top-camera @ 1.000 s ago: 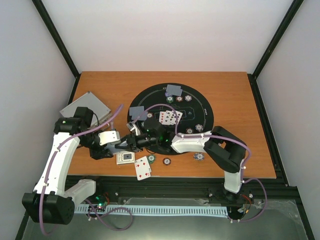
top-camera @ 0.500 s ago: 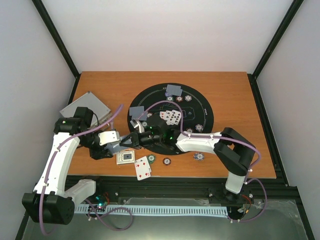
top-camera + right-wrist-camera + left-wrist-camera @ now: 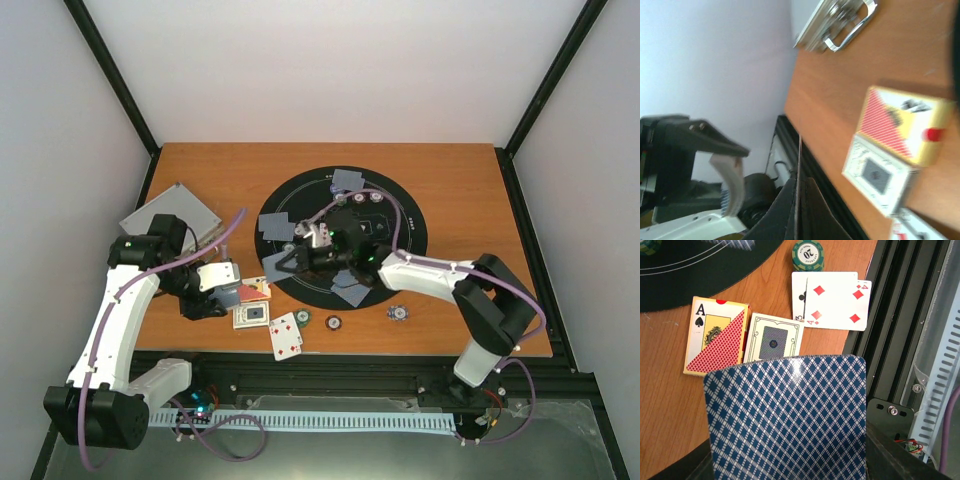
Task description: Distribute texas hold em gaming equipment
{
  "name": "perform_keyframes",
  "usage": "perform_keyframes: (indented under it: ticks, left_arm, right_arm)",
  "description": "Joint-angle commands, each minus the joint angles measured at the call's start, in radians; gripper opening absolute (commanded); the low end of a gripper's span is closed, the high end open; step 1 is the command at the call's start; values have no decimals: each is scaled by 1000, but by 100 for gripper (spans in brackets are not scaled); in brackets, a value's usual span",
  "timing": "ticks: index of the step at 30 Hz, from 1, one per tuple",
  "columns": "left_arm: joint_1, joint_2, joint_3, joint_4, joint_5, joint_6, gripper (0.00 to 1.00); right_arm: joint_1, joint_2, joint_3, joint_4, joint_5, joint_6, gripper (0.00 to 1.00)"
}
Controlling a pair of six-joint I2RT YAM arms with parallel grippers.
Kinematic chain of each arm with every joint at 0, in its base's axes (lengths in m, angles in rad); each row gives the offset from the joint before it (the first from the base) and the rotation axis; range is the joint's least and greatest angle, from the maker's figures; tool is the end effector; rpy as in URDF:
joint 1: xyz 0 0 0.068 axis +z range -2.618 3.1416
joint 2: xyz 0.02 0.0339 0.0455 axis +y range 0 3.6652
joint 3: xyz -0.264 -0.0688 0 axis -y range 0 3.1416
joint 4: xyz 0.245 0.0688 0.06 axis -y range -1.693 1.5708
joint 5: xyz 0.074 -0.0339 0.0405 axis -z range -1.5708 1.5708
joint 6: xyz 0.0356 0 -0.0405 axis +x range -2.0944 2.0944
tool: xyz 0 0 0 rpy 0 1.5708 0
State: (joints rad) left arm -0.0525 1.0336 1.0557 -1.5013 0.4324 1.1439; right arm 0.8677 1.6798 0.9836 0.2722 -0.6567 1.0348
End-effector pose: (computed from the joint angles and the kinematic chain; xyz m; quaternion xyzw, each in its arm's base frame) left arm 0.1373 -0.0222 0.2998 0.5576 0.8007 -0.1600 0.1494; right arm 0.2216 0.2950 0.2228 -0.1080 0.8070 0.5754 0.0776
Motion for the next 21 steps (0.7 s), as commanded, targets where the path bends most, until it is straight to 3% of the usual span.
perform_keyframes:
  ticks: [1,12,21]
  left_arm:
    - [-1,-7,26,-25,24,3,1]
    - [-2,5,36,-30,35,-3,1]
    - [-2,12,-3,0,16,-11,1]
  right_arm:
    - [-155,-49,-18,-132,-69,-118,3]
    - [-612,112,136,-481,-128,-426,3]
    - [-690,326,372,-652,-28,-536,3]
